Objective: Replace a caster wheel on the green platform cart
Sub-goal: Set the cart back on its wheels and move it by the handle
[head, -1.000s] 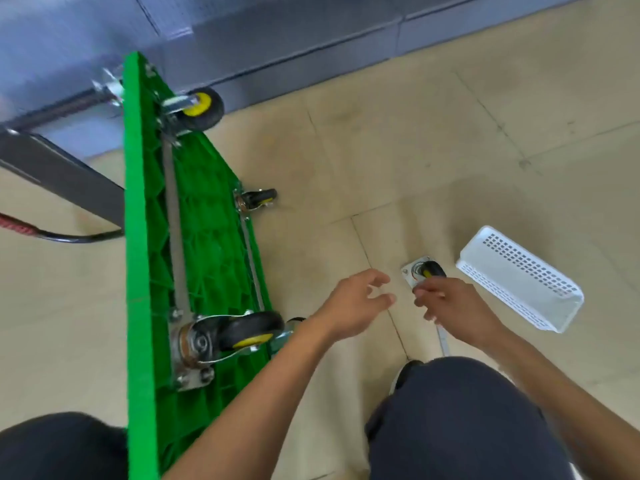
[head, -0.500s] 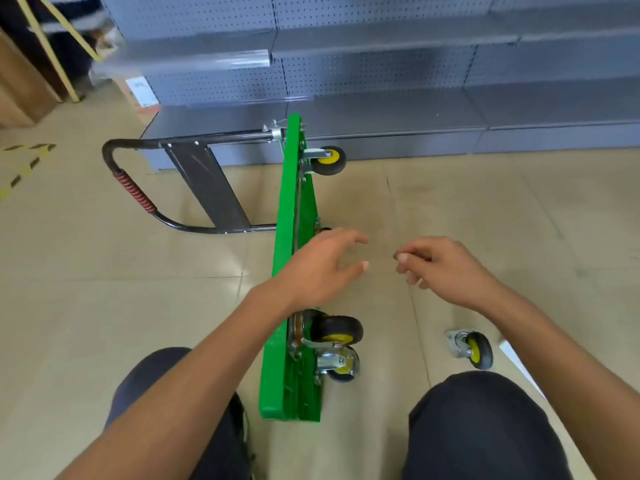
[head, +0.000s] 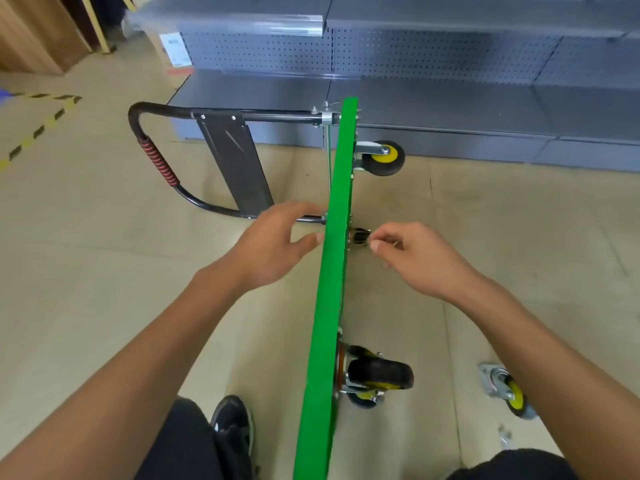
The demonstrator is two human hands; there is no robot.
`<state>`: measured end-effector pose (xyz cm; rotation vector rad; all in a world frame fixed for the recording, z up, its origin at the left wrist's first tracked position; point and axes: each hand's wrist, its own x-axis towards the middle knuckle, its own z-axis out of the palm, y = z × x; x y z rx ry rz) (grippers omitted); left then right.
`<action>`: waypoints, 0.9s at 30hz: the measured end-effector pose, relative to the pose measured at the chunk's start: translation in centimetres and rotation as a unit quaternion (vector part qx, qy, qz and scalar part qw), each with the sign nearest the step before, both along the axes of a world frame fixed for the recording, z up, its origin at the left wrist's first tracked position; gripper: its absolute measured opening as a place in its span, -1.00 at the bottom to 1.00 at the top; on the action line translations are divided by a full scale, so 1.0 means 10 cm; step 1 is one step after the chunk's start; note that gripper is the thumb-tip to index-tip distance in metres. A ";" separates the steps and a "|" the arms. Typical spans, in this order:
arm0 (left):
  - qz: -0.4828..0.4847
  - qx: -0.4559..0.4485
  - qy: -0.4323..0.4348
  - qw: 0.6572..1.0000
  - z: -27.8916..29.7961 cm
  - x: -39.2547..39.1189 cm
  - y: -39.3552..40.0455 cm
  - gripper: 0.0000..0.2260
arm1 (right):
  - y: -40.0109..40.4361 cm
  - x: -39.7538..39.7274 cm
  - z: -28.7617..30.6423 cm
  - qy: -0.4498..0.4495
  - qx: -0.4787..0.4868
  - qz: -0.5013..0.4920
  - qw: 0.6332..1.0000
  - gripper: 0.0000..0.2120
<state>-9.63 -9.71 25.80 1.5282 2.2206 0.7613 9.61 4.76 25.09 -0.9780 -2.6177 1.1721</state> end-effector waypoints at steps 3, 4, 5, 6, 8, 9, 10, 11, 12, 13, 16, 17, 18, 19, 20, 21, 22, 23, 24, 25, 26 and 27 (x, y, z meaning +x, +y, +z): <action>0.002 -0.023 -0.025 0.999 -0.13 -0.23 0.16 -0.65 | 0.21 -0.21 -0.09 -0.010 0.005 0.007 1.000 -0.84; 0.003 -0.033 -0.031 0.999 -0.17 -0.30 0.21 -0.64 | 0.27 -0.27 -0.09 -0.019 0.011 0.012 1.000 -0.83; 0.007 -0.045 -0.037 0.998 -0.19 -0.36 0.24 -0.64 | 0.32 -0.34 -0.05 -0.030 0.019 0.017 0.999 -0.83; 0.011 -0.055 -0.044 0.997 -0.18 -0.41 0.27 -0.64 | 0.35 -0.41 0.00 -0.037 0.024 0.017 0.999 -0.82; 0.022 -0.071 -0.065 0.995 -0.11 -0.47 0.29 -0.63 | 0.38 -0.54 0.15 -0.043 0.018 0.017 0.999 -0.82; 0.027 -0.079 -0.077 0.994 -0.05 -0.49 0.29 -0.64 | 0.38 -0.59 0.24 -0.048 0.010 0.018 0.999 -0.82; 0.032 -0.089 -0.091 0.991 0.01 -0.51 0.28 -0.65 | 0.37 -0.64 0.34 -0.056 0.003 0.018 0.998 -0.82; 0.037 -0.099 -0.110 0.988 0.09 -0.52 0.26 -0.67 | 0.35 -0.68 0.45 -0.067 -0.002 0.021 0.998 -0.82; 0.044 -0.108 -0.134 0.984 0.18 -0.53 0.22 -0.69 | 0.33 -0.71 0.57 -0.077 -0.006 0.024 0.997 -0.81; 0.053 -0.117 -0.161 0.978 0.29 -0.54 0.18 -0.72 | 0.30 -0.73 0.71 -0.088 -0.009 0.031 0.996 -0.81; 0.074 -0.152 -0.207 0.964 0.70 -0.57 0.01 -0.78 | 0.22 -0.76 1.17 -0.119 -0.025 0.048 0.991 -0.79; 0.081 -0.163 -0.218 0.959 0.85 -0.59 -0.04 -0.79 | 0.20 -0.76 1.33 -0.130 -0.030 0.051 0.990 -0.78; 0.090 -0.173 -0.233 0.953 1.02 -0.61 -0.09 -0.79 | 0.19 -0.76 1.49 -0.140 -0.035 0.053 0.988 -0.78; 0.099 -0.183 -0.247 0.946 1.20 -0.63 -0.13 -0.78 | 0.18 -0.77 1.67 -0.149 -0.044 0.054 0.986 -0.77; 0.107 -0.196 -0.257 0.940 1.38 -0.65 -0.17 -0.77 | 0.17 -0.78 1.84 -0.157 -0.054 0.056 0.985 -0.77; 0.111 -0.208 -0.262 0.936 1.57 -0.66 -0.21 -0.75 | 0.16 -0.78 2.02 -0.164 -0.062 0.057 0.983 -0.76; 0.114 -0.220 -0.265 0.932 1.75 -0.67 -0.24 -0.74 | 0.14 -0.78 2.18 -0.171 -0.067 0.057 0.981 -0.76; 0.117 -0.228 -0.269 0.928 1.91 -0.68 -0.28 -0.74 | 0.13 -0.78 2.33 -0.178 -0.070 0.059 0.980 -0.76; 0.121 -0.233 -0.270 0.926 2.07 -0.69 -0.32 -0.73 | 0.12 -0.80 2.47 -0.181 -0.072 0.062 0.979 -0.76; 0.123 -0.238 -0.271 0.925 2.22 -0.69 -0.36 -0.73 | 0.10 -0.81 2.60 -0.183 -0.076 0.065 0.978 -0.76; 0.128 -0.239 -0.271 0.924 2.36 -0.70 -0.41 -0.72 | 0.08 -0.84 2.72 -0.182 -0.083 0.071 0.977 -0.76; 0.132 -0.238 -0.270 0.924 2.50 -0.71 -0.46 -0.73 | 0.06 -0.87 2.85 -0.183 -0.089 0.079 0.976 -0.76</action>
